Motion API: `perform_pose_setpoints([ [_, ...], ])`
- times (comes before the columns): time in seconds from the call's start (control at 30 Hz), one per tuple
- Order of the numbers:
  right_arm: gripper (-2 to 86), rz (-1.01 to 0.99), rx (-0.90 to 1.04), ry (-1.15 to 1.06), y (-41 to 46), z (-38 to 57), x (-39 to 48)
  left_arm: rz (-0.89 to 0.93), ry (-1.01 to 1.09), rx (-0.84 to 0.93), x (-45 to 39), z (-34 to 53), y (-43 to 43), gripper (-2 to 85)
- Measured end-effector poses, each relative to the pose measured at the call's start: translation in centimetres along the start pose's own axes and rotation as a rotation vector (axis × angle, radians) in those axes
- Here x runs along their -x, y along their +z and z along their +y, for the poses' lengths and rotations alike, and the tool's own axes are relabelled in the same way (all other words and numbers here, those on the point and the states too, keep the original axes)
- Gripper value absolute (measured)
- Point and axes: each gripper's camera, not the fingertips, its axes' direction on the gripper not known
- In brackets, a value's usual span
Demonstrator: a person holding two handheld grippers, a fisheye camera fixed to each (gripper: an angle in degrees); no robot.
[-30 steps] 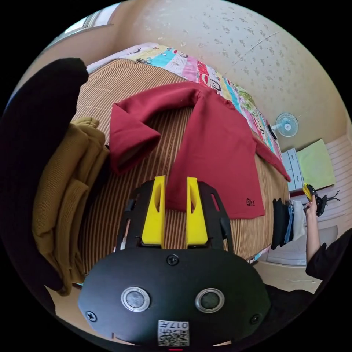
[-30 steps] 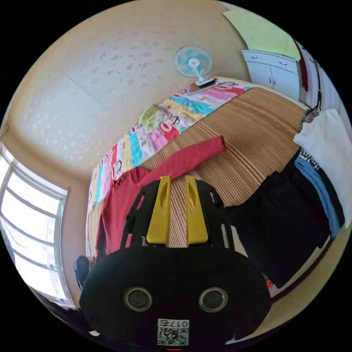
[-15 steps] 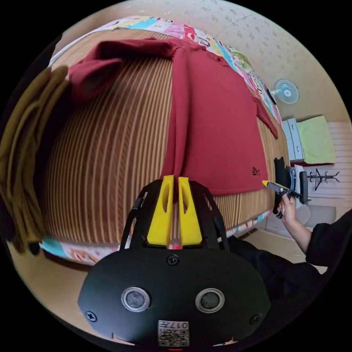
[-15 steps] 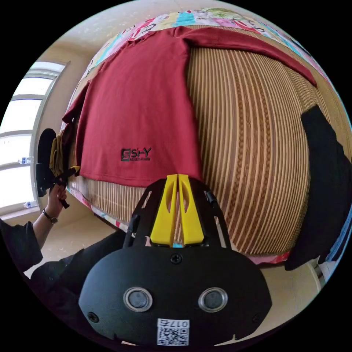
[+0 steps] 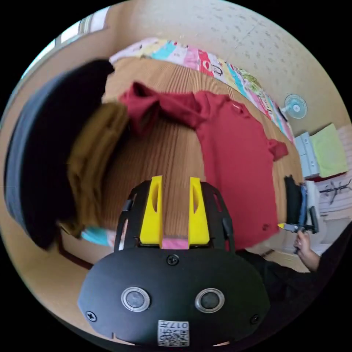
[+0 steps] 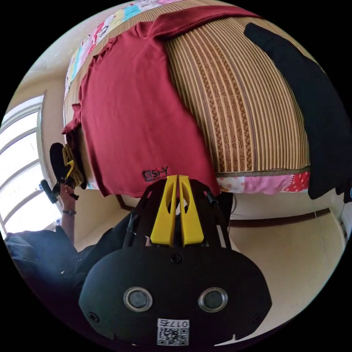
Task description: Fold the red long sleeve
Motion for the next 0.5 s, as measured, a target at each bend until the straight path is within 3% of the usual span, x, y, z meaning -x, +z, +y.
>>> perform_pose_setpoints([
  [0.13, 1.5, 0.039, 0.004, -0.061, -1.2, 0.1, 3.1, -0.241, 0.112, -0.101, -1.2, -6.7, 1.6, 15.5],
  [0.23, 1.8, 0.036, 0.002, -0.110, -1.9, 1.3, 5.2, -0.449, 0.129, 0.069, -1.4, -9.0, 7.1, 15.5],
  [0.33, 1.8, 0.001, 0.023, -0.100, -2.0, 2.4, 6.0, -0.546, 0.159, 0.094, -1.3, -8.0, 8.7, 6.2],
  [0.4, 1.4, -0.035, 0.014, -0.066, -2.6, 3.2, 6.1, -0.481, 0.115, 0.047, -0.4, -7.2, 6.1, 3.3],
  [0.5, 1.1, -0.076, 0.008, -0.059, -3.4, 4.1, 6.3, -0.131, -0.058, -0.136, 3.3, -4.7, -2.2, 3.0],
])
